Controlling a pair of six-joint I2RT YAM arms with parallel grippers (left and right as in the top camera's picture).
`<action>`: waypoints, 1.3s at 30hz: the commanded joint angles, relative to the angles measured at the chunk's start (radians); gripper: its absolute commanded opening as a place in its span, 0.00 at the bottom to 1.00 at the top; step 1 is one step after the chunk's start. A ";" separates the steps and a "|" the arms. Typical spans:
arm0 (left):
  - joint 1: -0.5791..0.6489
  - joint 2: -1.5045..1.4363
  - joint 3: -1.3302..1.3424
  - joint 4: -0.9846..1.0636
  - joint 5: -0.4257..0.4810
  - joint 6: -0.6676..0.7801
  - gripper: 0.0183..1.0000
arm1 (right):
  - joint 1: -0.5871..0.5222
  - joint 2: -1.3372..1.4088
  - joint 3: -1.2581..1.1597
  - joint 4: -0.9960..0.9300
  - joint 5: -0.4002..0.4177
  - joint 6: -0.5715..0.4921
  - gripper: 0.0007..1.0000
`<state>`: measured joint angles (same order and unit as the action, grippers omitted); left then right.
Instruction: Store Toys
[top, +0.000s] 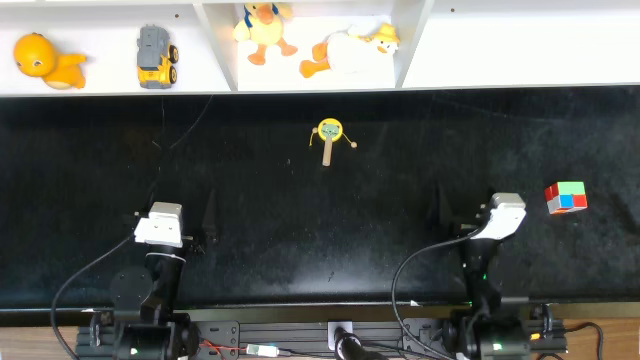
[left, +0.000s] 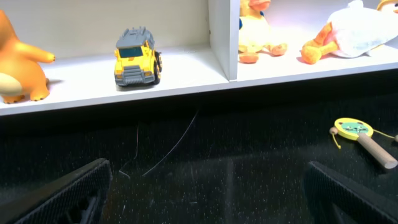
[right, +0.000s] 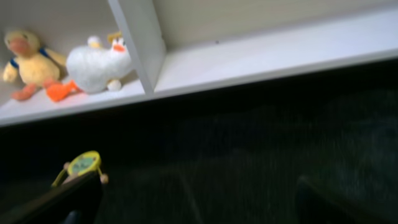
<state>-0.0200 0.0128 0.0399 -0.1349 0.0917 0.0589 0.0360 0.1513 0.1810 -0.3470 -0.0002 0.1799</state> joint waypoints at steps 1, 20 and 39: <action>-0.008 -0.010 -0.008 0.005 -0.015 0.019 1.00 | 0.034 0.240 0.248 -0.155 0.012 0.136 1.00; -0.008 -0.010 -0.008 0.005 -0.015 0.019 1.00 | 0.801 1.144 0.857 -0.700 0.515 0.819 1.00; -0.008 -0.010 -0.008 0.005 -0.015 0.019 1.00 | 0.826 1.591 1.074 -0.590 0.501 0.760 1.00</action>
<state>-0.0200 0.0128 0.0395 -0.1349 0.0887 0.0589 0.8757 1.6928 1.1831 -0.9390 0.4797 0.9703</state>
